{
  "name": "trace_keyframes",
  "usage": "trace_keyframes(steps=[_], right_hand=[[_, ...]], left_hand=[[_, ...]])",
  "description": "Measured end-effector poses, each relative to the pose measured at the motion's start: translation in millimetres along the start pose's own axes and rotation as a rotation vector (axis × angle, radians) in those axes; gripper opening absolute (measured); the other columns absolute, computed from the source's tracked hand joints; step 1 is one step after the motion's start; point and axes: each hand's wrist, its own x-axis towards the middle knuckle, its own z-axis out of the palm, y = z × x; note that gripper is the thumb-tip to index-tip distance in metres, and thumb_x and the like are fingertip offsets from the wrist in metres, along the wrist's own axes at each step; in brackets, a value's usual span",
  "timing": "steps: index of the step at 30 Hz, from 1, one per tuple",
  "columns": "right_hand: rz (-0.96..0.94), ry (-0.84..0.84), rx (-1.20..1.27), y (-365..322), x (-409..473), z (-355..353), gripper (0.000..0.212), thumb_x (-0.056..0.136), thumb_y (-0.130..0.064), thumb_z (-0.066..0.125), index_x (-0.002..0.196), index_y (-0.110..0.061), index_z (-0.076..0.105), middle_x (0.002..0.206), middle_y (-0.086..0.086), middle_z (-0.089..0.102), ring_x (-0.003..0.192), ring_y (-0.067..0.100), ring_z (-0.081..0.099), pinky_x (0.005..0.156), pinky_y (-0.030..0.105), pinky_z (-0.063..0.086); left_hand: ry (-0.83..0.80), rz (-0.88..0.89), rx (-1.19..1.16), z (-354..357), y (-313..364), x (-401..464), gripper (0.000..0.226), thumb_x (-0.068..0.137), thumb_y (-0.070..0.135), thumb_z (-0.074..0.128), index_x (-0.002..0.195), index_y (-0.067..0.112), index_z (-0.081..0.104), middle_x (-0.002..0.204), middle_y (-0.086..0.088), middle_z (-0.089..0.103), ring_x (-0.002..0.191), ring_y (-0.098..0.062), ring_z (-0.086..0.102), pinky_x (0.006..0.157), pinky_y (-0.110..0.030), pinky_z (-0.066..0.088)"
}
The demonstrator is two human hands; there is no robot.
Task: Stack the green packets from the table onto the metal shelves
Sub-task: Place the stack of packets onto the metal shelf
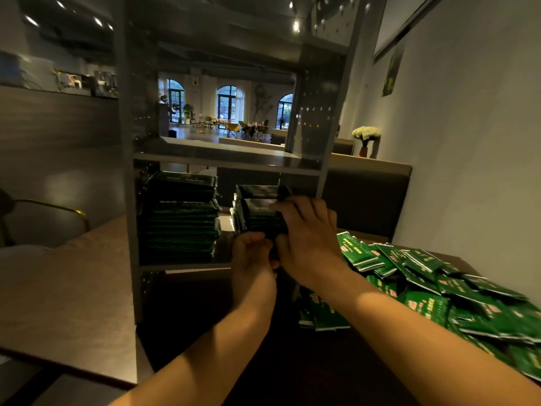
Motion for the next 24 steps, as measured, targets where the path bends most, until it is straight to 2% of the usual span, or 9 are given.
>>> trace_keyframes(steps=[2, 5, 10, 12, 14, 16, 20, 22, 24], right_hand=[[0.024, 0.015, 0.044, 8.8, -14.6, -8.2, 0.052, 0.077, -0.037, 0.036, 0.122, -0.023, 0.057, 0.121, 0.002, 0.054, 0.108, 0.024, 0.041, 0.082, 0.035, 0.032], [0.123, -0.037, 0.134, 27.1, -35.5, -19.1, 0.045, 0.08, -0.032, 0.043, 0.123, -0.026, 0.056, 0.118, -0.001, 0.052, 0.107, 0.019, 0.041, 0.087, 0.031, 0.033], [0.33, -0.145, 0.254, 73.4, -70.9, -28.9, 0.042, 0.084, -0.012, 0.057, 0.124, -0.026, 0.055, 0.124, -0.001, 0.051, 0.118, 0.02, 0.043, 0.1, 0.035, 0.041], [0.408, -0.141, 0.249, 96.7, -89.7, -27.2, 0.037, 0.087, -0.012, 0.056, 0.12, -0.029, 0.057, 0.121, -0.003, 0.053, 0.116, 0.017, 0.045, 0.097, 0.033, 0.043], [0.465, -0.13, 0.225, 120.1, -106.4, -22.1, 0.033, 0.087, -0.012, 0.055, 0.114, -0.029, 0.06, 0.114, -0.005, 0.055, 0.109, 0.015, 0.048, 0.087, 0.03, 0.044], [0.552, -0.177, 0.165, 148.6, -121.9, -18.4, 0.032, 0.086, -0.01, 0.054, 0.112, -0.027, 0.061, 0.114, -0.003, 0.056, 0.108, 0.018, 0.049, 0.085, 0.031, 0.044], [0.744, -0.213, 0.042, 196.7, -150.9, -16.0, 0.028, 0.093, -0.017, 0.048, 0.119, -0.025, 0.057, 0.123, 0.0, 0.054, 0.115, 0.021, 0.045, 0.094, 0.036, 0.042], [0.823, -0.231, -0.048, 211.9, -162.3, -15.2, 0.028, 0.096, -0.027, 0.048, 0.124, -0.026, 0.052, 0.129, 0.0, 0.049, 0.117, 0.022, 0.042, 0.095, 0.037, 0.04], [0.891, -0.249, -0.137, 221.3, -169.1, -12.5, 0.036, 0.096, -0.041, 0.049, 0.129, -0.026, 0.047, 0.133, 0.0, 0.044, 0.121, 0.024, 0.039, 0.099, 0.04, 0.038]], left_hand=[[-0.053, 0.06, 0.009, 8.2, -5.9, -8.1, 0.014, 0.097, 0.007, 0.045, 0.099, 0.017, 0.055, 0.101, -0.012, 0.064, 0.08, -0.021, 0.057, 0.061, -0.024, 0.044], [-0.13, 0.145, 0.055, 25.0, -18.4, -15.3, 0.021, 0.095, 0.003, 0.046, 0.093, 0.021, 0.055, 0.099, -0.012, 0.061, 0.081, -0.023, 0.057, 0.064, -0.029, 0.045], [-0.283, 0.155, 0.201, 58.5, -51.7, -24.9, 0.014, 0.097, 0.013, 0.047, 0.098, 0.025, 0.055, 0.092, 0.01, 0.058, 0.082, -0.009, 0.058, 0.063, -0.024, 0.045], [-0.343, 0.234, 0.294, 72.5, -70.3, -23.5, 0.015, 0.097, 0.016, 0.049, 0.093, 0.03, 0.053, 0.089, 0.015, 0.058, 0.083, -0.006, 0.058, 0.069, -0.027, 0.049], [-0.403, 0.318, 0.416, 82.2, -93.2, -14.6, 0.014, 0.096, 0.016, 0.051, 0.091, 0.029, 0.051, 0.084, 0.013, 0.057, 0.074, 0.002, 0.055, 0.067, -0.023, 0.047], [-0.495, 0.39, 0.635, 90.8, -119.9, -5.5, 0.013, 0.095, 0.014, 0.051, 0.096, 0.027, 0.053, 0.09, 0.011, 0.058, 0.08, 0.002, 0.055, 0.069, -0.021, 0.046], [-0.558, 0.686, 1.295, 99.6, -168.9, 17.4, 0.033, 0.085, 0.008, 0.059, 0.115, 0.02, 0.06, 0.126, -0.004, 0.054, 0.121, -0.029, 0.046, 0.099, -0.04, 0.039], [-0.558, 0.575, 1.58, 104.3, -174.0, 22.1, 0.042, 0.09, 0.023, 0.054, 0.131, 0.024, 0.048, 0.144, -0.006, 0.038, 0.136, -0.035, 0.028, 0.112, -0.053, 0.023], [-0.533, 0.451, 1.67, 108.8, -175.1, 25.1, 0.048, 0.094, 0.034, 0.046, 0.14, 0.026, 0.035, 0.153, -0.005, 0.024, 0.143, -0.04, 0.011, 0.11, -0.067, 0.002]])
